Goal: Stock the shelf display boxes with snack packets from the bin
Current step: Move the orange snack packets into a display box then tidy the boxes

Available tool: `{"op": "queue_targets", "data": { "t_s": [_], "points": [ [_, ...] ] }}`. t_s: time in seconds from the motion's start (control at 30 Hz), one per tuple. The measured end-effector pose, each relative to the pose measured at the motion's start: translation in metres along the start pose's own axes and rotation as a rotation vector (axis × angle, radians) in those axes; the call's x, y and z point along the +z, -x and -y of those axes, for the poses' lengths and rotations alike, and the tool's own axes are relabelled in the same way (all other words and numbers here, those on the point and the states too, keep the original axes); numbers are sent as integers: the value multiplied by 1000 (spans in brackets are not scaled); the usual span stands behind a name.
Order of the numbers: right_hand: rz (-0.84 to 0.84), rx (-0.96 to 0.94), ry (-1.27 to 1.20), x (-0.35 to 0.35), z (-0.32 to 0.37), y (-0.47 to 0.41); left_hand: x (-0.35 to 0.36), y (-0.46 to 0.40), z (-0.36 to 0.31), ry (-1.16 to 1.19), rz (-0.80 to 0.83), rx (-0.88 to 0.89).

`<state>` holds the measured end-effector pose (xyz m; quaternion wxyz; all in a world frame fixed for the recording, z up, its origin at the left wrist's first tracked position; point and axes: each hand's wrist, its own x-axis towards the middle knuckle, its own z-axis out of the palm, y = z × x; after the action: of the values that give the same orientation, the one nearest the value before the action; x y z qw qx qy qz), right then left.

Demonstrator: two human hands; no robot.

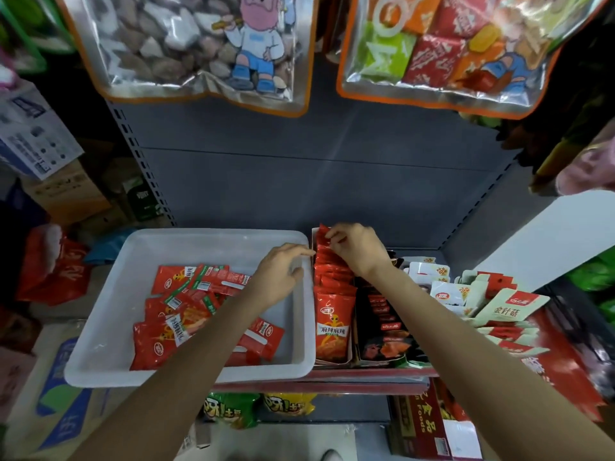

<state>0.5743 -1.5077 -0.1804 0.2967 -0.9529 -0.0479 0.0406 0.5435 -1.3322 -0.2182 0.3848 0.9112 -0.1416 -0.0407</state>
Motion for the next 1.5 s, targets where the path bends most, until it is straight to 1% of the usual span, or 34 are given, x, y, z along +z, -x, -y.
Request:
{"op": "queue_targets", "data": {
  "t_s": [0.07,0.13,0.23,0.3,0.37,0.4,0.47,0.53,0.63,0.7,0.73,0.8,0.87,0.93,0.97,1.1,1.17,1.23,1.37,1.43,1.5],
  "points": [
    [-61,-5,-57,5,6,3,-6,9,3,28,-143,-31],
    [-58,-37,-108,13,19,6,-14,20,9,48,-256,-75],
    [50,-69,-133,37,43,10,-30,38,31,55,-361,-178],
    [115,-86,-127,60,57,10,-39,49,58,-2,-379,-234],
    [170,-91,-119,87,69,10,-47,58,89,-58,-350,-282],
    [208,-75,-111,100,74,10,-52,63,102,-87,-311,-319],
    [280,-47,-86,129,81,9,-60,73,127,-159,-193,-383],
    [327,-39,-37,155,85,7,-66,84,145,-215,-44,-405],
    [408,25,73,184,83,1,-71,93,159,-285,150,-396],
    [446,87,100,195,78,-5,-74,92,163,-280,247,-403],
    [437,109,95,200,76,-7,-75,92,163,-246,286,-421],
    [380,127,130,207,74,-11,-75,93,166,-190,322,-446],
    [341,107,294,209,76,-11,-77,96,168,-181,311,-441],
    [322,25,503,212,77,-7,-78,97,168,-140,273,-442],
    [313,-20,566,213,77,-6,-79,98,169,-115,255,-446],
    [327,-194,725,210,81,-2,-82,98,168,-82,232,-465],
    [351,-252,756,201,85,0,-85,96,166,-89,223,-474],
    [334,-239,661,184,90,1,-88,92,160,-114,157,-453],
    [208,-193,175,138,96,0,-86,84,138,-231,-15,-288],
    [162,-188,-29,118,94,0,-84,76,127,-225,-97,-228],
    [131,-179,-204,98,91,3,-82,66,115,-167,-207,-203]
  ]
}}
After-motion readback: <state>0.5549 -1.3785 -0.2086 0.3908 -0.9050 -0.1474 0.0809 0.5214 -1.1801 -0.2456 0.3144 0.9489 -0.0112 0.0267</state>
